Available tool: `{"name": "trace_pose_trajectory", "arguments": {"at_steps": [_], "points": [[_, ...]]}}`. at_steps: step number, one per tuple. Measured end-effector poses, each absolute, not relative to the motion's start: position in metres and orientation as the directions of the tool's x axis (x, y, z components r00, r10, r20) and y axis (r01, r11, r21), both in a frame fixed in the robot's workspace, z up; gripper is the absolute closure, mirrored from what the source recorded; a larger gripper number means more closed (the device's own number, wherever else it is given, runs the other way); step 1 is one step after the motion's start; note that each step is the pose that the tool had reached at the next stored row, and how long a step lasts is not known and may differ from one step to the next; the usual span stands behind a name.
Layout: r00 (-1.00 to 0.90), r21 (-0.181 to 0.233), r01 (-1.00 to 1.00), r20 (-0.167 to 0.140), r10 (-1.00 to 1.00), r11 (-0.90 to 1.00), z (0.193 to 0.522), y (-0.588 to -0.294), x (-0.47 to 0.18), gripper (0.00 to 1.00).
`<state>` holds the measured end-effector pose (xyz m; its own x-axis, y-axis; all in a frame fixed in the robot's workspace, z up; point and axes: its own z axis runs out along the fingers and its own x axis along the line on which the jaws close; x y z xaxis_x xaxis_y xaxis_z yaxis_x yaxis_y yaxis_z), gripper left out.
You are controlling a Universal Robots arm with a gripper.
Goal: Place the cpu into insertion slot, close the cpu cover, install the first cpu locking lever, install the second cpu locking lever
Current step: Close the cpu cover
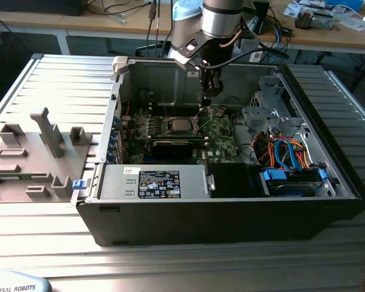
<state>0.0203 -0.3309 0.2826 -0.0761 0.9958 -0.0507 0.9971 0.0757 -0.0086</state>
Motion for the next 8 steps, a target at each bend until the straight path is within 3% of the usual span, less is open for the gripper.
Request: {"name": "trace_pose_trajectory", "arguments": {"at_steps": [8], "points": [[-0.076,-0.009,0.997,-0.051,0.996,0.076,0.2826,-0.3309,0.0239,0.89]]}}
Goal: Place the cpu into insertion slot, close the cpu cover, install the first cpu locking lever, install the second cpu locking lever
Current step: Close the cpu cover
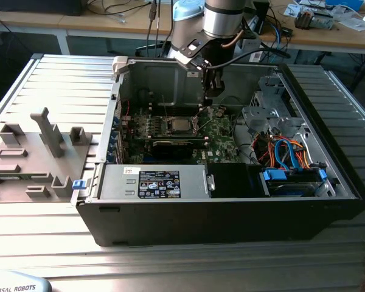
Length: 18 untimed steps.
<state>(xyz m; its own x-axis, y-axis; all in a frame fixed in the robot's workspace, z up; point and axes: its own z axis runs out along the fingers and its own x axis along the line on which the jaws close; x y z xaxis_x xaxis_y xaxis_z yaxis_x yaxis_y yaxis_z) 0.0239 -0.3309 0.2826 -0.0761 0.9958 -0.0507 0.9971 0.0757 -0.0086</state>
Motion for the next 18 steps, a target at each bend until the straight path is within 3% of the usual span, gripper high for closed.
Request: {"name": "trace_pose_trajectory", "arguments": {"at_steps": [18], "points": [[-0.076,-0.009,0.997,-0.051,0.996,0.076,0.2826,-0.331,0.031,0.89]]}}
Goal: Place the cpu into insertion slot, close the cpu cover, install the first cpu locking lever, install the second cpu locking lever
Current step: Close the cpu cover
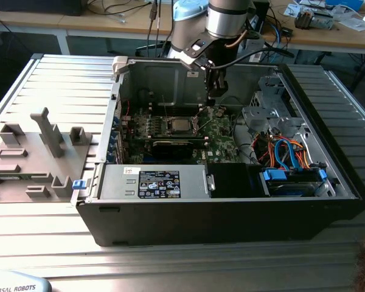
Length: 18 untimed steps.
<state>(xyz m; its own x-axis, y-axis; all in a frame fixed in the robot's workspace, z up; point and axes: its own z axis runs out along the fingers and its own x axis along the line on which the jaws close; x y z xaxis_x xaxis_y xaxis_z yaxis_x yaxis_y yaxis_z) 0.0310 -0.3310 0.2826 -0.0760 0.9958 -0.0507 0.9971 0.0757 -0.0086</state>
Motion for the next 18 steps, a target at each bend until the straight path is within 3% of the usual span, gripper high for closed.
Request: {"name": "trace_pose_trajectory", "arguments": {"at_steps": [18], "points": [[-0.076,-0.009,0.997,-0.051,0.996,0.076,0.2826,-0.3309,0.0373,0.89]]}}
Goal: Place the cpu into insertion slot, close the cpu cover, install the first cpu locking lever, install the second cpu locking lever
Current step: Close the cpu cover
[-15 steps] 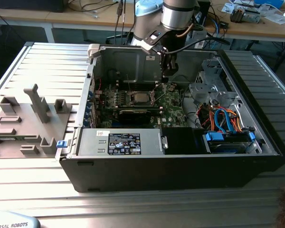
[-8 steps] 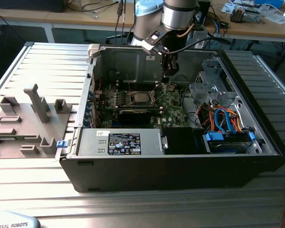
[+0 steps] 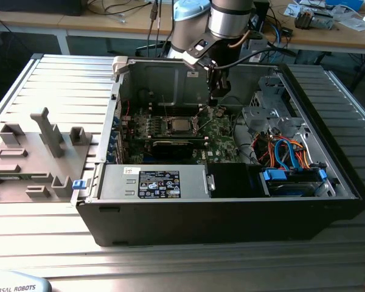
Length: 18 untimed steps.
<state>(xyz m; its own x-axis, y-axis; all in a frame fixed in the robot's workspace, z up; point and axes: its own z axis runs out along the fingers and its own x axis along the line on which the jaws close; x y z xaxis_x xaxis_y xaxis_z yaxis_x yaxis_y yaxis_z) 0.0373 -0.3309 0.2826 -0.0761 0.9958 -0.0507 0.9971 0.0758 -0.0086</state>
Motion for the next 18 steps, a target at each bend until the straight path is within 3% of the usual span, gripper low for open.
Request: {"name": "trace_pose_trajectory", "arguments": {"at_steps": [18], "points": [[-0.076,-0.009,0.997,-0.051,0.996,0.076,0.2826,-0.3309,0.045,0.89]]}}
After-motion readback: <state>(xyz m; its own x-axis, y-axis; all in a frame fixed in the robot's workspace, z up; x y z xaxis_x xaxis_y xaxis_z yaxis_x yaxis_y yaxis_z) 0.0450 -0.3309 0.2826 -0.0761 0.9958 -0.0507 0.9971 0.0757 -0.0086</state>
